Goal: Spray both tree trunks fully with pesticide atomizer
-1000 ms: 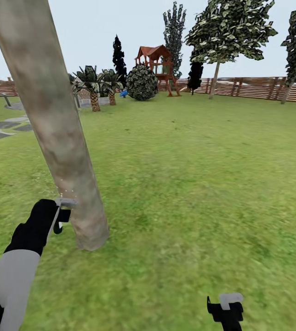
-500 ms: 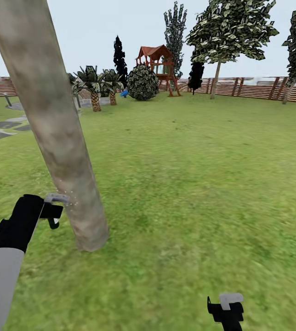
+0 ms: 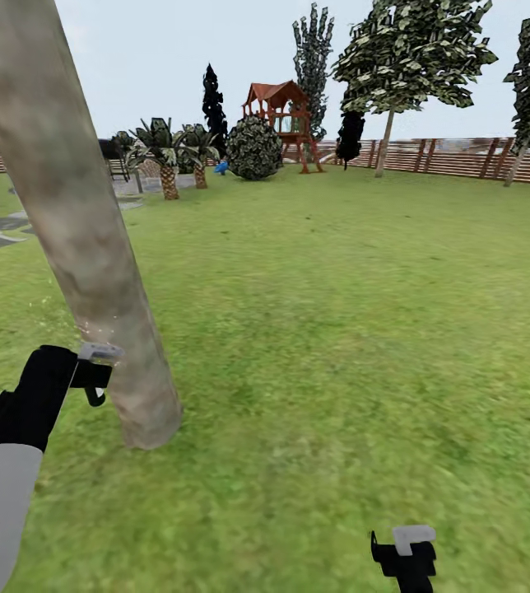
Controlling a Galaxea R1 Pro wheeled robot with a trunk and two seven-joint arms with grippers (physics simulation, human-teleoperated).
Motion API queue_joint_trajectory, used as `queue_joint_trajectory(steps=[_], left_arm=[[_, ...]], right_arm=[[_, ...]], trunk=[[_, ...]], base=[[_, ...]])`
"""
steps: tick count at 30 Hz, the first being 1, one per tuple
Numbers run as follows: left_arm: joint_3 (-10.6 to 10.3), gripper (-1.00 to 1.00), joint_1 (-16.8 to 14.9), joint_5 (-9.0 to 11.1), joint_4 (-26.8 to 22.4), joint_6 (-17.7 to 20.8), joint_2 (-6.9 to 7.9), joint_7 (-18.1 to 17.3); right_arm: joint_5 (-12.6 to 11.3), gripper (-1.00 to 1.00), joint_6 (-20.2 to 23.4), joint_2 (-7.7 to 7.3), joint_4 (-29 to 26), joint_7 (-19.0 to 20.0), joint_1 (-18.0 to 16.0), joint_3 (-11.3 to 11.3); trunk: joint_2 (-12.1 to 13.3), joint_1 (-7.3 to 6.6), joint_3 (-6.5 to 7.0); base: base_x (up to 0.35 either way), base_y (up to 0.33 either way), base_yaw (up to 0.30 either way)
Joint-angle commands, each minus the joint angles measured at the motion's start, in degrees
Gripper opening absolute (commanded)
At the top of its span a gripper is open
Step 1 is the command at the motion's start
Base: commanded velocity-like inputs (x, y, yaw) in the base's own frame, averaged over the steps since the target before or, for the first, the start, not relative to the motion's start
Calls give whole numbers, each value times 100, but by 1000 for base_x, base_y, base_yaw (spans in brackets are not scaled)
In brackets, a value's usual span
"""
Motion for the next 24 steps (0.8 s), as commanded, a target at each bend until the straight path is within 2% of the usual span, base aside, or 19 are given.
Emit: queue_joint_trajectory(steps=[1, 5, 12, 15, 19, 24], left_arm=[[2, -100, 0, -5, 0, 0, -2, 0], [8, -100, 4, -6, 0, 1, -6, 0], [26, -100, 5, -37, 0, 1, 43, 2], [59, -100, 34, -42, 0, 1, 81, 11], [66, -100, 88, -49, 20, -9, 96, 47], [47, -100, 621, -36, 84, -77, 19, 68]], right_arm=[[0, 100, 0, 0, 0, 1, 1, 0], [2, 100, 0, 0, 0, 2, 0, 0], [1, 100, 1, 0, 0, 2, 0, 0], [1, 100, 0, 8, 0, 2, 0, 0], [0, 100, 0, 9, 0, 2, 0, 0], [1, 100, 0, 9, 0, 2, 0, 0]], trunk=[[0, 0, 0], [0, 0, 0], [0, 0, 0], [0, 0, 0], [0, 0, 0], [0, 0, 0]], base=[[-4, -273, 0], [83, -265, 0], [232, -192, 11], [280, -46, 214], [61, -3, 274], [3, 0, 278]])
